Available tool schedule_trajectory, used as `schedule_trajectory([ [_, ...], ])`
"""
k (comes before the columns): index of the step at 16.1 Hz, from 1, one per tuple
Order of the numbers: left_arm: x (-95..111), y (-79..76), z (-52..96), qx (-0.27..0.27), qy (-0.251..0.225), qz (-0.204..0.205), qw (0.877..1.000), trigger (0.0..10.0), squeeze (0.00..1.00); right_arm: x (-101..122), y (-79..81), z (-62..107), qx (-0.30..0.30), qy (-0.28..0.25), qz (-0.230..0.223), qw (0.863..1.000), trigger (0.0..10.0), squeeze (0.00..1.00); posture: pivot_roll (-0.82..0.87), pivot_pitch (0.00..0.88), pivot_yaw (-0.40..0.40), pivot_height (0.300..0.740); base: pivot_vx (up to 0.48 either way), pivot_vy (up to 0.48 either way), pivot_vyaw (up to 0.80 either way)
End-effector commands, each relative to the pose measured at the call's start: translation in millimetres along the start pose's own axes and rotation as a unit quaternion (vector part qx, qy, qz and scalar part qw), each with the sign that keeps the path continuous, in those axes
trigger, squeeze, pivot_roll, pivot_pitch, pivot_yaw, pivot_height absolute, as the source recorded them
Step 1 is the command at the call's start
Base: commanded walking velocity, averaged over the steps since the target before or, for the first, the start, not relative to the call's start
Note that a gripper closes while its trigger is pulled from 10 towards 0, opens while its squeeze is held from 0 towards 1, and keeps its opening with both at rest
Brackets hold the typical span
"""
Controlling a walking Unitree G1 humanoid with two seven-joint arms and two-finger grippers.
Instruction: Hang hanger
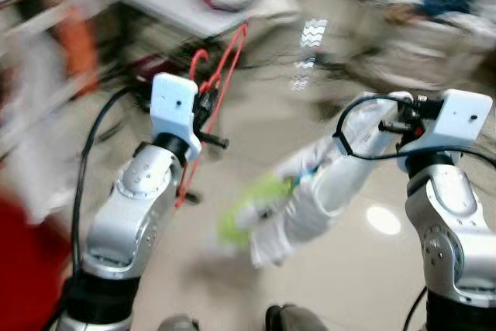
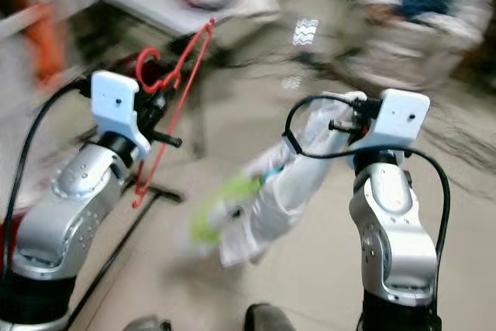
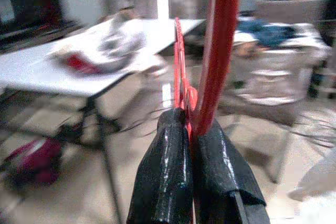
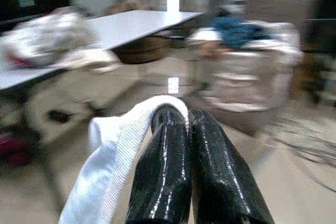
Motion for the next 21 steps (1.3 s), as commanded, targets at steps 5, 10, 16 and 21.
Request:
schedule_trajectory([
  [5, 5.8, -1.0, -2.6, 0.008, -0.012, -0.002, 1.000, 10.0, 0.00, 2.4, -35.0, 3.3, -0.054, 0.003, 0.020, 0.998, 10.0, 0.00, -0.07, 0.057, -0.009, 0.740, 0.371, 0.000, -0.80],
  [10, 6.7, 13.3, -3.5, 0.052, -0.016, -0.002, 0.999, 10.0, 0.00, 3.6, -30.5, -0.4, -0.030, 0.002, 0.043, 0.999, 10.0, 0.00, -0.07, 0.055, -0.011, 0.740, 0.390, 0.000, -0.56],
  [16, 5.7, 20.9, -2.8, 0.069, -0.012, -0.008, 0.998, 10.0, 0.00, 18.4, -7.4, -7.0, 0.009, -0.023, 0.060, 0.998, 10.0, 0.00, -0.07, 0.060, -0.013, 0.740, 0.409, 0.000, 0.40],
  [21, 10.6, 21.7, -4.6, 0.071, -0.018, -0.010, 0.997, 10.0, 0.00, 25.6, 0.2, -11.4, 0.024, -0.036, 0.059, 0.997, 10.0, 0.00, -0.07, 0.059, -0.014, 0.740, 0.412, 0.000, 0.80],
])
Point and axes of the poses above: a point about 5 cm out from each wrist's last joint towards the gripper, its own z axis pointing back from the gripper into the wrist, its own x axis along the axis of the wrist's last joint, y = z × x, the point moved 6 cm from there along -z, pointing out of the wrist towards the gripper, and after that the axes turned 6 degrees about z, right-handed, at the moved point
